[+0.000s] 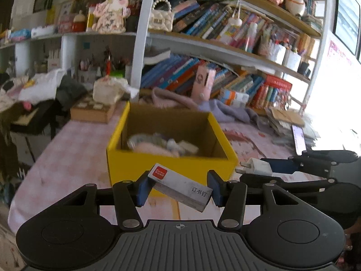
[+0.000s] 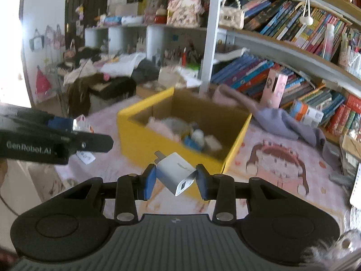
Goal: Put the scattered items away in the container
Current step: 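Lower both items into the yellow box and open both grippers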
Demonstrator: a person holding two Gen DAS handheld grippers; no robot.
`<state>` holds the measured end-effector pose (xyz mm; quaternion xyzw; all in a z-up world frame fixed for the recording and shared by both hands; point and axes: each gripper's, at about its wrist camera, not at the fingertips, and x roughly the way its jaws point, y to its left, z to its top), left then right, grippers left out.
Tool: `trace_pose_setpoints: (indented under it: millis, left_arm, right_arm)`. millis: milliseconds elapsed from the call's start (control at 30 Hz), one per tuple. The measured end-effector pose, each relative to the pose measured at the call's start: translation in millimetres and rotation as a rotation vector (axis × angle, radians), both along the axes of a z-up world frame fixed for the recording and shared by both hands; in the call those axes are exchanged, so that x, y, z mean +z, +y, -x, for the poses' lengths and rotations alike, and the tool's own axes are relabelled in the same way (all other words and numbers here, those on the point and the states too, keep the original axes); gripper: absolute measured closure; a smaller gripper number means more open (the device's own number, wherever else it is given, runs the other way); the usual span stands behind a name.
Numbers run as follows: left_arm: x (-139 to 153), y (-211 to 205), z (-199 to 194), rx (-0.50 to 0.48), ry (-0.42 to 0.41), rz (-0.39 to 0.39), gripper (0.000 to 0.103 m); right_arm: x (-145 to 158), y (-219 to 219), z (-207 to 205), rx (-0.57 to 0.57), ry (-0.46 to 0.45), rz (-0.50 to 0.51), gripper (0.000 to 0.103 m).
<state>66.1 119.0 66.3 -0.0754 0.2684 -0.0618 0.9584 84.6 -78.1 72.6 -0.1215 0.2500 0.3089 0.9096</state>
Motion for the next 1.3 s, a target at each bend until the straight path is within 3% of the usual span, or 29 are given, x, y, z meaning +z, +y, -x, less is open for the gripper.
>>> trace_pose_setpoints:
  millis: [267,433,667,833,1033,1067,1100,1167,1300]
  left_arm:
    - [15.6,-1.2,-90.0,-0.003,-0.067,-0.058,0.051]
    - [-6.5,-8.7,-162.2,-0.029,0.03,-0.071,0.051]
    - [-55.0,-22.3,-230.0,-0.063,0.184,-0.159,0.051]
    - [-73.3,-28.5,-248.7,-0.095,0.268,-0.18,0.051]
    - [-75.9,-31.4,-251.1,-0.104,0.305,-0.193,0.046]
    - [-75.1,-31.8,-250.1,-0.097,0.297,-0.195,0.042]
    - [-73.3,-32.0,-247.8,-0.086,0.279,-0.195,0.032]
    - [-67.1,-31.0,-241.1,-0.055,0.221,-0.187,0.021]
    - [-48.2,-24.5,-222.8,0.005,0.112,-0.143,0.014]
  right_arm:
    - [13.5,20.4,-79.1,-0.017,-0.12,-0.006,0.067]
    - [-7.2,44.7,-131.0,0.001,-0.057,0.097,0.067]
    - [-48.3,67.2,-171.8,0.084,0.028,0.256,0.067]
    - [-67.6,73.1,-195.0,0.137,0.079,0.346,0.067]
    - [-76.5,74.4,-201.5,0.16,0.093,0.36,0.066]
    - [-76.6,74.2,-201.9,0.163,0.092,0.354,0.064]
    - [-76.5,73.4,-202.2,0.17,0.093,0.342,0.061]
    - [-73.9,72.7,-202.4,0.177,0.088,0.32,0.044]
    - [-60.9,68.8,-191.3,0.163,0.044,0.285,0.044]
